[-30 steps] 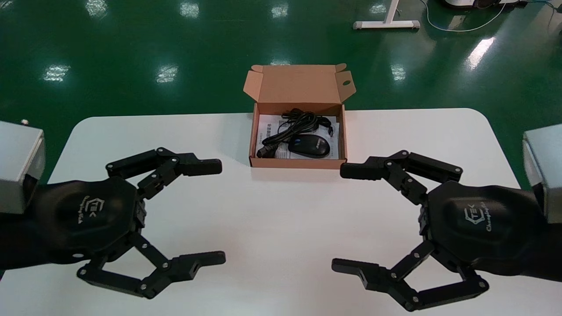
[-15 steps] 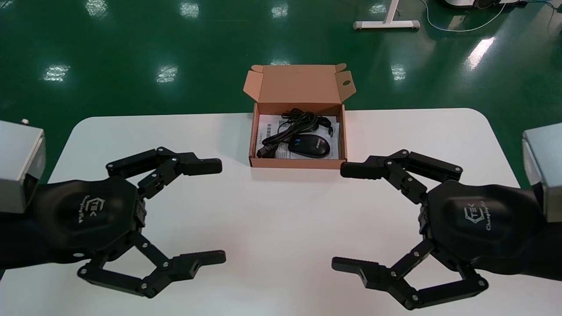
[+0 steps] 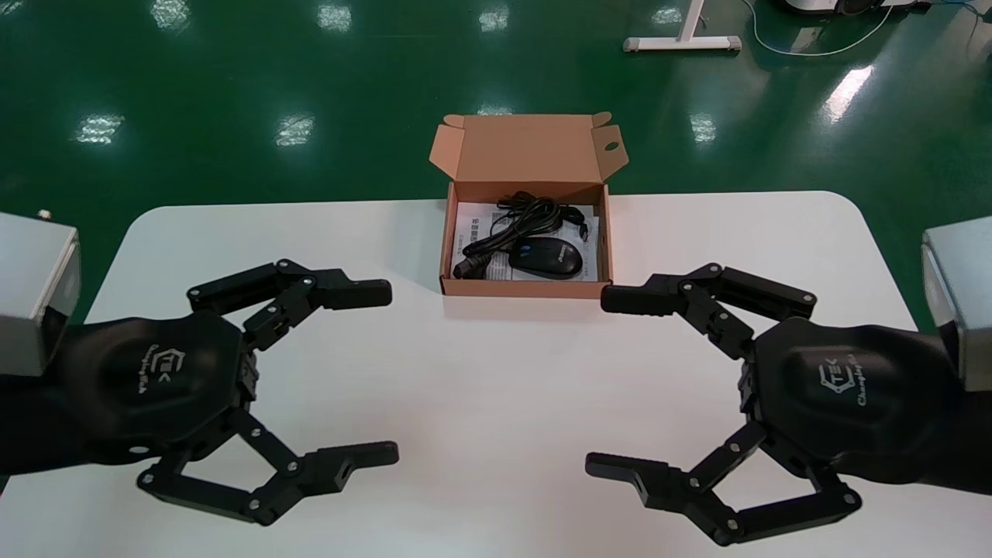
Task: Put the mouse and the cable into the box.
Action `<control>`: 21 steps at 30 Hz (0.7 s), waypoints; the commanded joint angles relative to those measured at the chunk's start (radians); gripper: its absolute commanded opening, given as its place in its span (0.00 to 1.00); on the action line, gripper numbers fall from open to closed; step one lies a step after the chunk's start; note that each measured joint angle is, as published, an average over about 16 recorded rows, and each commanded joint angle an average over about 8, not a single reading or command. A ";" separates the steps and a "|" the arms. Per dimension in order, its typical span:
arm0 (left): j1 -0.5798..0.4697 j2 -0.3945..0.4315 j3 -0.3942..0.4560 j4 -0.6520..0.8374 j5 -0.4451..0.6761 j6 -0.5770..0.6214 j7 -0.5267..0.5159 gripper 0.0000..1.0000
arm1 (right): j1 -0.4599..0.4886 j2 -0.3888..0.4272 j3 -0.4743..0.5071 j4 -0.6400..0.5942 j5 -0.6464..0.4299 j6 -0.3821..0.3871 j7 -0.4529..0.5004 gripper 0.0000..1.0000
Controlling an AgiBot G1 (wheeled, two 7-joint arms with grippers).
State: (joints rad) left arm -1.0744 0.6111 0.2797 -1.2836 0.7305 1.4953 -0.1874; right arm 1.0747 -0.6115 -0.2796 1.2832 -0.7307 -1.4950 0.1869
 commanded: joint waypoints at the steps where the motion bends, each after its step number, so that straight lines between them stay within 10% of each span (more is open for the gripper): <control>1: 0.000 0.000 0.000 0.000 0.000 0.000 0.000 1.00 | 0.000 0.000 0.000 0.000 0.000 0.000 0.000 1.00; 21: 0.000 0.000 0.000 0.000 0.000 0.000 0.000 1.00 | 0.000 0.000 0.000 0.000 0.000 0.000 0.000 1.00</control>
State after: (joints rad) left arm -1.0744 0.6112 0.2797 -1.2836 0.7305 1.4953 -0.1874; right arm 1.0747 -0.6115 -0.2796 1.2829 -0.7308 -1.4950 0.1868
